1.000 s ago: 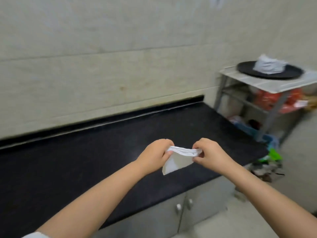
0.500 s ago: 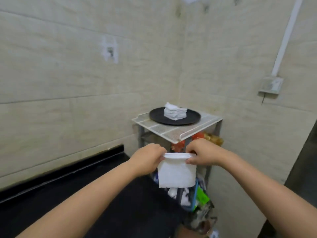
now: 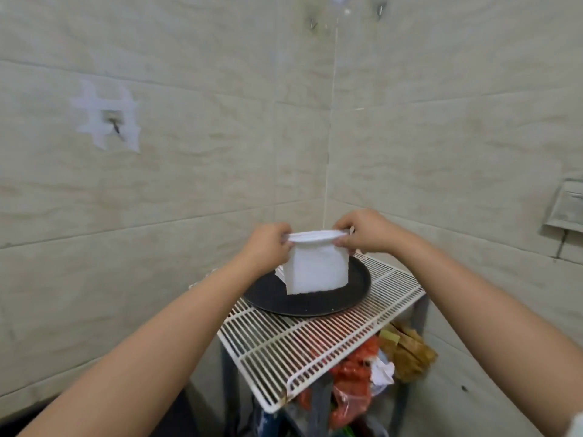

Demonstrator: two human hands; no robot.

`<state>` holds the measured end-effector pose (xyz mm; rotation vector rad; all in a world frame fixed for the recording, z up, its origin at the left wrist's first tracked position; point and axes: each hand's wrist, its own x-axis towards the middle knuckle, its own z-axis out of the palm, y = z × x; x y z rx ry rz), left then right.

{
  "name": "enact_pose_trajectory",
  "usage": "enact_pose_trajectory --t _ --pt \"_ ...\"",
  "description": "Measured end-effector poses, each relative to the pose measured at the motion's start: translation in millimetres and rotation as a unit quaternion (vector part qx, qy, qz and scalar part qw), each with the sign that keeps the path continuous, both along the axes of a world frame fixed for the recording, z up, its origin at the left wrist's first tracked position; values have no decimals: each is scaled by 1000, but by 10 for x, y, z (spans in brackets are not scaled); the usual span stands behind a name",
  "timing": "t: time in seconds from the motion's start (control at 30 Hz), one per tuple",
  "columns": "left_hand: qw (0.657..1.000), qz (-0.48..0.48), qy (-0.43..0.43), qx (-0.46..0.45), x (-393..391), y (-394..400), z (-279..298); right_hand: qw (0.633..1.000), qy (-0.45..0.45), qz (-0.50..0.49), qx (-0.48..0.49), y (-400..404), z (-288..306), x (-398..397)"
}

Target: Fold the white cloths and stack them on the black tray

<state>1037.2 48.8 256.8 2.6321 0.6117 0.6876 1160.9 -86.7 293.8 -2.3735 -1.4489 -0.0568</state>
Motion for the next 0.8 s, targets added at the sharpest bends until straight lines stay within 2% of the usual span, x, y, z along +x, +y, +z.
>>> enact_pose_trajectory --t 0.07,0.13,0.23,0.3,0.37,0.47,0.53,0.67,0.8 --pt "999 43 -26 -4 284 130 -5 997 64 9 45 229 -26 322" --pt "994 85 -64 4 605 242 -6 991 90 23 97 492 -60 721" --pt "987 120 -101 31 959 394 0 984 55 51 164 820 -121 1166" --pt "982 151 -109 18 1227 495 -90 978 58 77 184 1017 -250 1498" --pt "983 170 -70 8 1400 564 -304 980 53 105 160 1177 -537 1744" --pt "982 180 53 14 1478 525 -681 980 25 188 62 1260 -1049 1968" --pt "977 192 88 11 1475 460 -791 972 41 230 24 1245 -1259 2045" --pt "970 212 117 15 1519 378 -831 964 54 262 11 1200 -1313 2149" --pt "958 236 166 13 1568 300 -880 957 31 274 -86 1165 -1295 2159"
